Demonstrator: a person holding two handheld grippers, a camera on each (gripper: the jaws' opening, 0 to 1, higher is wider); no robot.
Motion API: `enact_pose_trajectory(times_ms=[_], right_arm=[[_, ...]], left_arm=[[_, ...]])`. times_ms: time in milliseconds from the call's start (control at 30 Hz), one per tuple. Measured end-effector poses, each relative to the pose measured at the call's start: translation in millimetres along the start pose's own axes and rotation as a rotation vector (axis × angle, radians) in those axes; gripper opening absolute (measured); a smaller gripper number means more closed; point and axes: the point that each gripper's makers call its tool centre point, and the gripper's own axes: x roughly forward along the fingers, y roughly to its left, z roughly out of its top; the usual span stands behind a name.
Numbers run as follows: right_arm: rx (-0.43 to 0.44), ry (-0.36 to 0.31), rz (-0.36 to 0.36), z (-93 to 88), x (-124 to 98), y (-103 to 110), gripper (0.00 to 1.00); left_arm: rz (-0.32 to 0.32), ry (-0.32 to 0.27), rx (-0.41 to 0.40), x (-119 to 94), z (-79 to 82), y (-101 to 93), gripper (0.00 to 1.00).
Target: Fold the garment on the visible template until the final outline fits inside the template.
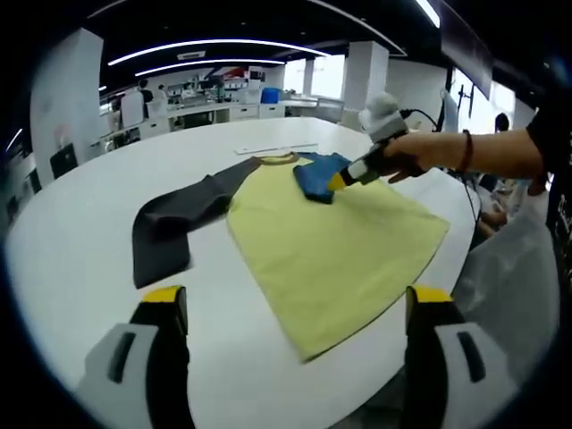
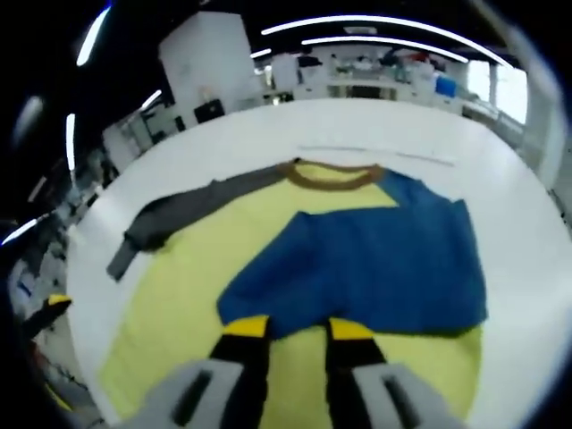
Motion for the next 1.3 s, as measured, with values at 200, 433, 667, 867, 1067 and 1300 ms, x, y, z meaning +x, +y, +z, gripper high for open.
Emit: enact_pose_trajectory(times_ms=[200,433,667,867,1067,1300], right_arm=[[0.002,-0.022,0.015,4.2,0,4,0.0],[0.033,-0.032,0.039,10.1,2,7,0.0],[0.024,-0.072,0.079,27.2,-5,18,0.0],[-0.019,-0.11,0.113,48.2,-3,31,0.0],[-0.053,-0.137,0.152,65.4,-4,52,0.0],[-0.083,-0.144,0.194,74.6,1,77,0.0]], left_arm=[[0.002,0.003,0.003,-1,0.8,-2.4,0.99],[0.006,0.002,-0.001,-1,3.0,-4.7,0.99],[0.005,-0.003,0.002,-2,5.6,-8.2,0.99],[0.008,-0.009,0.001,-3,6.4,-7.4,0.99],[0.011,-0.009,-0.001,-3,6.8,-7.8,0.99],[0.014,-0.008,-0.002,-3,7.2,-8.2,0.99]])
